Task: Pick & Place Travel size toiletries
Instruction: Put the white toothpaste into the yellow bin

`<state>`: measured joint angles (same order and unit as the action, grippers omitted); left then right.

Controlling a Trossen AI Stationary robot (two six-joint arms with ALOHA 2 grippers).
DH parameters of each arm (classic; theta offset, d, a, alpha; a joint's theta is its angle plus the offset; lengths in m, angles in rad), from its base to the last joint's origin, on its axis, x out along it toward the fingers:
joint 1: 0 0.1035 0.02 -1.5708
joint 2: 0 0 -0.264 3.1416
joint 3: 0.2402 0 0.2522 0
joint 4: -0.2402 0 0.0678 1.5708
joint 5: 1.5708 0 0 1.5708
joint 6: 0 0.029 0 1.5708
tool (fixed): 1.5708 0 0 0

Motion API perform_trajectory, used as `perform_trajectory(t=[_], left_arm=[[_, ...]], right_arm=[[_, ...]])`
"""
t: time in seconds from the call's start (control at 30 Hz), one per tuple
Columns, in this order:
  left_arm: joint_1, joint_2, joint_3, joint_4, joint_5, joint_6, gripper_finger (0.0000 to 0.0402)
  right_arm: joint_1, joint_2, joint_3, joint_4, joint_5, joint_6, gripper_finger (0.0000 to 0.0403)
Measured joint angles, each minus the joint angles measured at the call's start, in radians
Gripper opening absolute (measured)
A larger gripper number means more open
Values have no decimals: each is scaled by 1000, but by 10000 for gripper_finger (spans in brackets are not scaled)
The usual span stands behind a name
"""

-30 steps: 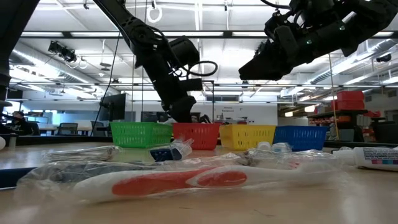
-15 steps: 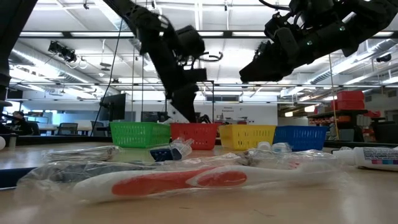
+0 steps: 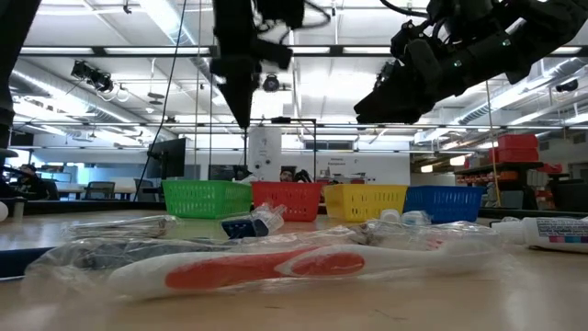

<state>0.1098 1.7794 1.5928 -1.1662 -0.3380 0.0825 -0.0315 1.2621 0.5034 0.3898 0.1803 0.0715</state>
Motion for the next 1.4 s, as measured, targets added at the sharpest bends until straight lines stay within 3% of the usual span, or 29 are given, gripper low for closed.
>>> perform_trajectory(t=[0.23, 0.47, 0.67, 0.83, 1.0, 1.23, 1.4], left_arm=[[-66, -260, -139, 87, -2, -101, 123], [-145, -544, -470, 385, 2, -214, 122], [-203, -700, -751, 611, 14, -315, 122], [-237, -756, -942, 822, 18, -360, 122], [-244, -761, -1054, 996, 19, -359, 122], [-244, -761, -1088, 1086, -9, -354, 122], [-244, -761, -1088, 1141, -39, -299, 122]], right_arm=[[0, 0, 0, -28, -9, 0, 233], [0, 0, 0, -23, -10, -7, 238], [0, 0, 0, -11, -65, -47, 251], [3, 0, 0, -3, -202, -34, 253], [42, 12, 0, -8, -285, -30, 240], [103, 46, 3, 12, -309, -47, 231], [120, 89, 100, -36, -306, -154, 234]])
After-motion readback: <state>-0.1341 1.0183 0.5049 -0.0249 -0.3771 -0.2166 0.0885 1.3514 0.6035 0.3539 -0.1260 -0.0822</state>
